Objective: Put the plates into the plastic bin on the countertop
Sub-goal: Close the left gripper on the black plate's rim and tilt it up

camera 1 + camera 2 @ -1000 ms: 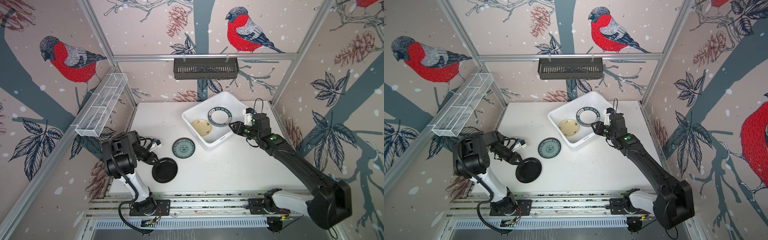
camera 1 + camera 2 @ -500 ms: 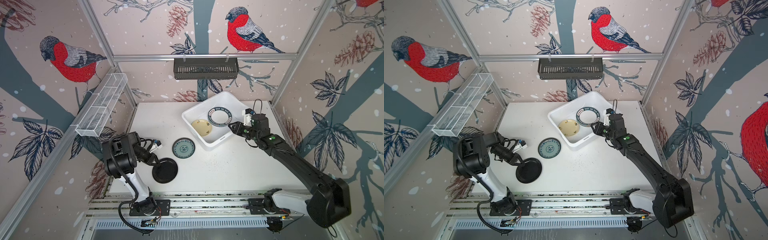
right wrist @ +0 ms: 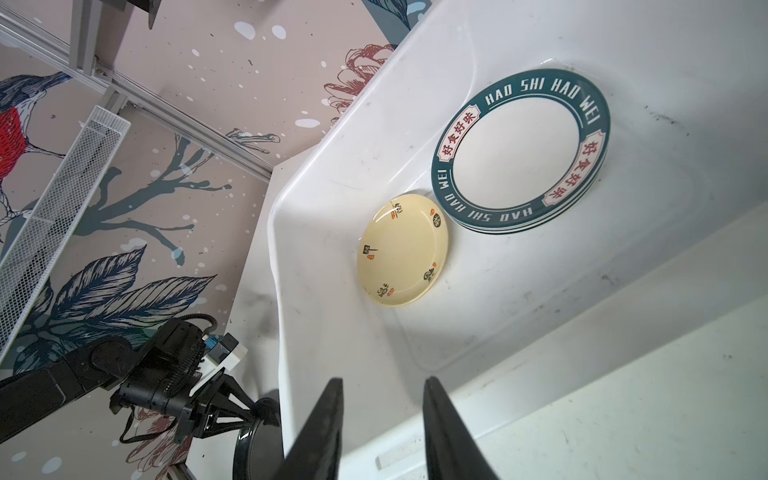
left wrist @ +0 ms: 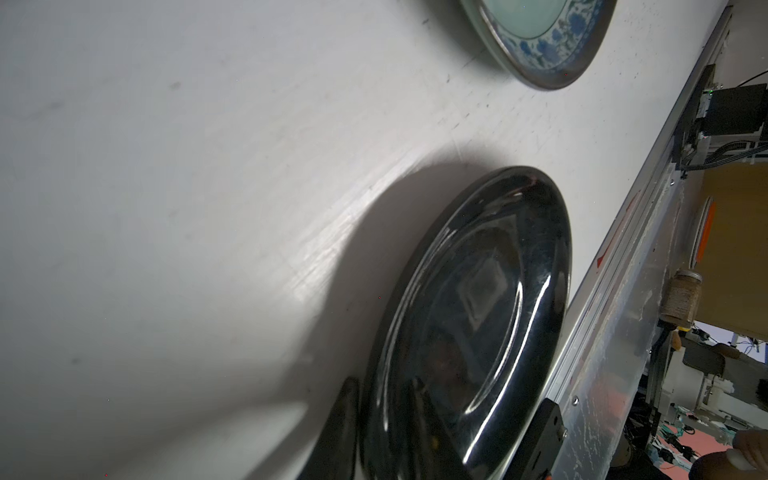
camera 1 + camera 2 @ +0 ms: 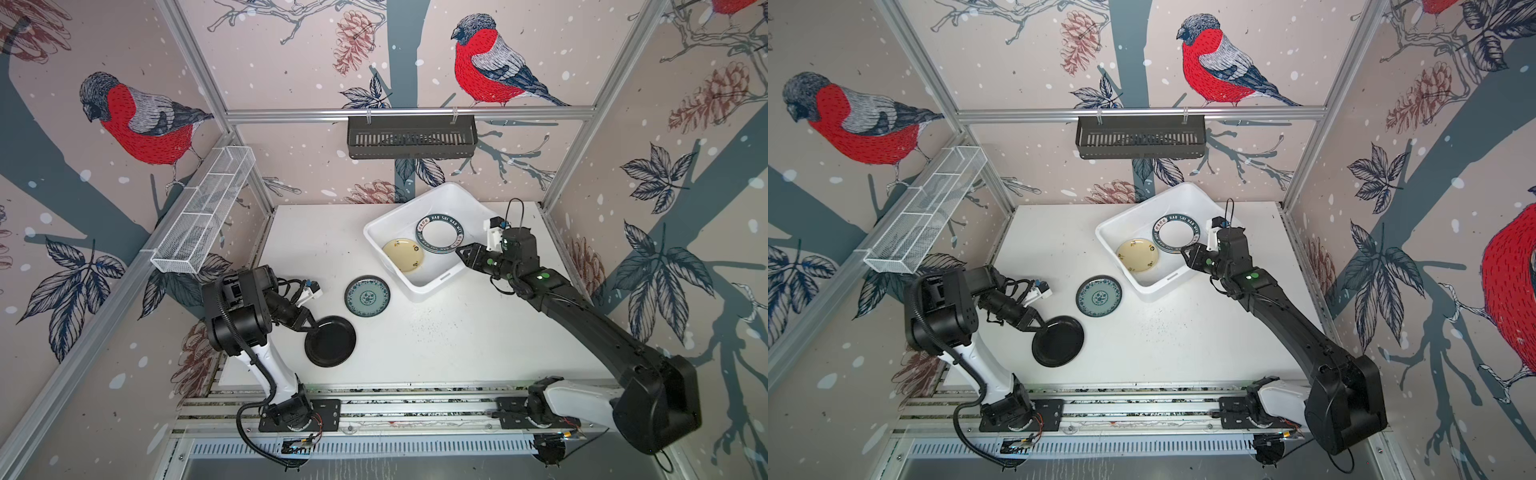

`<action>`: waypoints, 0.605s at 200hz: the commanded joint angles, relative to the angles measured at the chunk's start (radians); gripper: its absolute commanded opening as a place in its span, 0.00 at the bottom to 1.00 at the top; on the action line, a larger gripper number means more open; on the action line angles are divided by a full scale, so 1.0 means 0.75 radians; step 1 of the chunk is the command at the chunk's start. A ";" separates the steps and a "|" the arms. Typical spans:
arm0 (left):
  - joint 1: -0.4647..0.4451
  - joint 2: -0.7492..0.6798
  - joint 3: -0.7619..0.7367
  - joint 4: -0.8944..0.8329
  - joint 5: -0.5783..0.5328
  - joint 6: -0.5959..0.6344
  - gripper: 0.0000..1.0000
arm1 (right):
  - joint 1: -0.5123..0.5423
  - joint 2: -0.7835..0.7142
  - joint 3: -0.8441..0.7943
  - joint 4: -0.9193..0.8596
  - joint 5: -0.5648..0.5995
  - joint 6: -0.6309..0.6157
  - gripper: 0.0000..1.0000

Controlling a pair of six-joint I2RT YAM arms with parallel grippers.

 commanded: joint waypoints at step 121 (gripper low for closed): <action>0.031 -0.007 0.030 -0.034 0.000 0.057 0.00 | 0.000 0.004 0.004 0.043 0.002 0.005 0.34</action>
